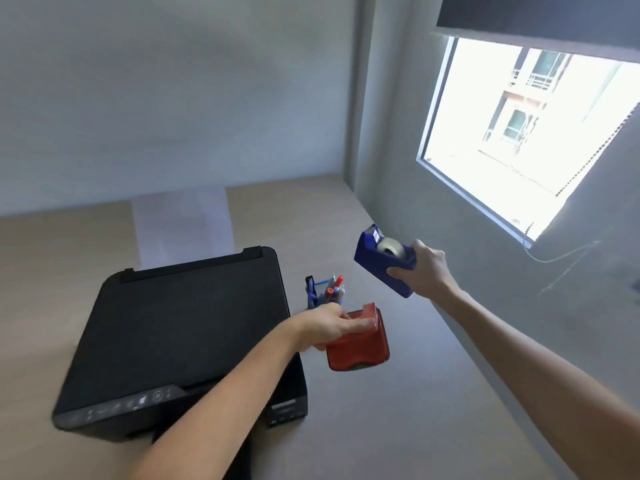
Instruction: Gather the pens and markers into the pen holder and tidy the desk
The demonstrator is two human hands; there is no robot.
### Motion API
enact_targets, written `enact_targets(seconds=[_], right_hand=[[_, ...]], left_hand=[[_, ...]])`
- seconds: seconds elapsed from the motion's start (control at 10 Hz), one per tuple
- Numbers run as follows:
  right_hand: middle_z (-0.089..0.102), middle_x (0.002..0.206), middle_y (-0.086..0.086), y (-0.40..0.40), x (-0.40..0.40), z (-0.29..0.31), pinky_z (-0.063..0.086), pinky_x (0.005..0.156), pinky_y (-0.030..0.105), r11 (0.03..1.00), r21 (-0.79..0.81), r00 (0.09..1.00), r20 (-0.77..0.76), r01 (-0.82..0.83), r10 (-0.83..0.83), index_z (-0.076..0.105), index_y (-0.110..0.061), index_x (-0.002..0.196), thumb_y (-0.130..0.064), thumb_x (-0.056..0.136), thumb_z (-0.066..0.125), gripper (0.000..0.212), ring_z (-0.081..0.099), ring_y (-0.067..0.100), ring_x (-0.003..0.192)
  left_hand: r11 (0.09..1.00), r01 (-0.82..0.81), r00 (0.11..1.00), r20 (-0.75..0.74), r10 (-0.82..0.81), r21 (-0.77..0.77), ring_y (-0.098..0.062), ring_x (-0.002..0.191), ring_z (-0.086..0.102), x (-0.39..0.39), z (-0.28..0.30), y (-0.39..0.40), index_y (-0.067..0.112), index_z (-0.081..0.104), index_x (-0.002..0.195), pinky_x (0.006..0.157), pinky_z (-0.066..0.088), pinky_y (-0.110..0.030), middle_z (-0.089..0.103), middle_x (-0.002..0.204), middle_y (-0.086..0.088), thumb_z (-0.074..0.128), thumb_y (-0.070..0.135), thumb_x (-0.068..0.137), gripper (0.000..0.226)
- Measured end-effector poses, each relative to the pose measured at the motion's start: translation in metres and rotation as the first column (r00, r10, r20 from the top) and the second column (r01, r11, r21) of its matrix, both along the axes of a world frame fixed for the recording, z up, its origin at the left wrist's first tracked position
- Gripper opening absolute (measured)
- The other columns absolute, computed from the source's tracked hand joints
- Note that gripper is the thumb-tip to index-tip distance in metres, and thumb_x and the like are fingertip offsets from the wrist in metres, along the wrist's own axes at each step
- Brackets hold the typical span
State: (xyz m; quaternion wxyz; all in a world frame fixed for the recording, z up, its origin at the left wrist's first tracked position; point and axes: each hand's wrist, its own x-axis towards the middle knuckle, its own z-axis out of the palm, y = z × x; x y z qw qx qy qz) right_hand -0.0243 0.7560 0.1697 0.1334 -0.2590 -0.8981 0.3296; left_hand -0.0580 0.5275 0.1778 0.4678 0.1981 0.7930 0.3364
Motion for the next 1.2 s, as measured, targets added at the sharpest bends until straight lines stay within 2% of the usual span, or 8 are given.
enact_targets(seconds=[0.1, 0.2, 0.3, 0.5, 0.7, 1.0, 1.1, 1.2], right_hand=[[0.062, 0.096, 0.009, 0.021, 0.009, -0.037, 0.043, 0.064, 0.028, 0.996, -0.055, 0.996, 0.069, 0.063, -0.059, 0.056, -0.004, 0.093, -0.024, 0.069, 0.078, 0.039, 0.056, 0.027, 0.077], [0.065, 0.096, 0.01, 0.027, 0.011, -0.072, 0.05, 0.064, 0.033, 0.99, -0.097, 0.988, 0.123, 0.107, -0.094, 0.052, -0.005, 0.087, -0.025, 0.067, 0.077, 0.037, 0.06, 0.029, 0.078], [0.065, 0.092, 0.012, 0.028, 0.004, -0.104, 0.054, 0.065, 0.037, 0.985, -0.114, 0.977, 0.183, 0.132, -0.11, 0.051, -0.004, 0.086, -0.026, 0.068, 0.076, 0.038, 0.061, 0.032, 0.08], [0.065, 0.095, 0.016, 0.01, -0.01, -0.151, 0.049, 0.068, 0.034, 0.974, -0.166, 0.968, 0.226, 0.152, -0.113, 0.052, -0.004, 0.09, -0.025, 0.072, 0.073, 0.035, 0.06, 0.032, 0.082], [0.064, 0.101, 0.017, -0.011, -0.021, -0.174, 0.044, 0.071, 0.033, 0.971, -0.169, 0.963, 0.241, 0.169, -0.125, 0.052, -0.003, 0.096, -0.026, 0.078, 0.068, 0.033, 0.059, 0.034, 0.091], [0.066, 0.092, 0.016, -0.028, -0.024, -0.173, 0.055, 0.072, 0.039, 0.95, -0.233, 0.955, 0.259, 0.206, -0.144, 0.055, -0.005, 0.095, -0.03, 0.081, 0.063, 0.03, 0.063, 0.033, 0.08], [0.066, 0.1, 0.017, -0.026, -0.022, -0.17, 0.055, 0.077, 0.04, 0.956, -0.242, 0.957, 0.275, 0.167, -0.098, 0.056, -0.004, 0.102, -0.035, 0.082, 0.065, 0.037, 0.063, 0.031, 0.087], [0.059, 0.124, 0.018, -0.026, -0.016, -0.16, 0.051, 0.09, 0.04, 0.972, -0.197, 0.95, 0.305, 0.13, -0.065, 0.045, -0.004, 0.128, -0.047, 0.085, 0.061, 0.063, 0.057, 0.033, 0.11]], left_hand=[[0.993, 0.038, 0.999, 0.037, -0.034, -0.116, -0.018, 0.076, 0.053, 0.0, -0.042, 0.037, 0.016, 0.06, 0.099, 0.065, 0.039, -0.028, 0.053, 0.091, -0.005, 0.06, 0.062, 0.08, 0.05], [0.978, 0.023, 0.999, 0.032, -0.017, -0.208, -0.023, 0.086, 0.055, -0.008, -0.075, 0.055, 0.009, 0.062, 0.112, 0.071, 0.044, -0.032, 0.055, 0.1, -0.006, 0.064, 0.062, 0.077, 0.064], [0.961, -0.024, 1.0, -0.004, 0.024, -0.275, -0.03, 0.114, 0.059, -0.024, -0.104, 0.067, 0.003, 0.056, 0.13, 0.084, 0.046, -0.033, 0.059, 0.13, -0.013, 0.066, 0.062, 0.075, 0.081], [0.932, -0.19, 0.981, -0.1, 0.167, -0.308, -0.028, 0.128, 0.051, -0.049, -0.141, 0.077, 0.001, 0.048, 0.138, 0.102, 0.044, -0.033, 0.049, 0.143, -0.013, 0.068, 0.056, 0.076, 0.085], [0.902, -0.233, 0.972, -0.111, 0.207, -0.364, -0.029, 0.126, 0.053, -0.075, -0.159, 0.079, 0.0, 0.051, 0.135, 0.1, 0.045, -0.033, 0.053, 0.14, -0.015, 0.07, 0.056, 0.075, 0.084], [0.896, -0.129, 0.991, -0.025, 0.131, -0.424, -0.03, 0.127, 0.054, -0.089, -0.16, 0.076, -0.002, 0.049, 0.137, 0.103, 0.044, -0.035, 0.053, 0.142, -0.015, 0.065, 0.054, 0.081, 0.08], [0.889, -0.107, 0.991, -0.123, 0.058, -0.445, -0.028, 0.121, 0.058, -0.084, -0.149, 0.076, -0.001, 0.054, 0.133, 0.099, 0.048, -0.033, 0.059, 0.135, -0.014, 0.064, 0.056, 0.081, 0.078], [0.895, -0.143, 0.959, -0.282, 0.02, -0.423, -0.031, 0.121, 0.057, -0.074, -0.134, 0.075, 0.0, 0.058, 0.127, 0.099, 0.048, -0.035, 0.06, 0.132, -0.016, 0.062, 0.051, 0.084, 0.067]])
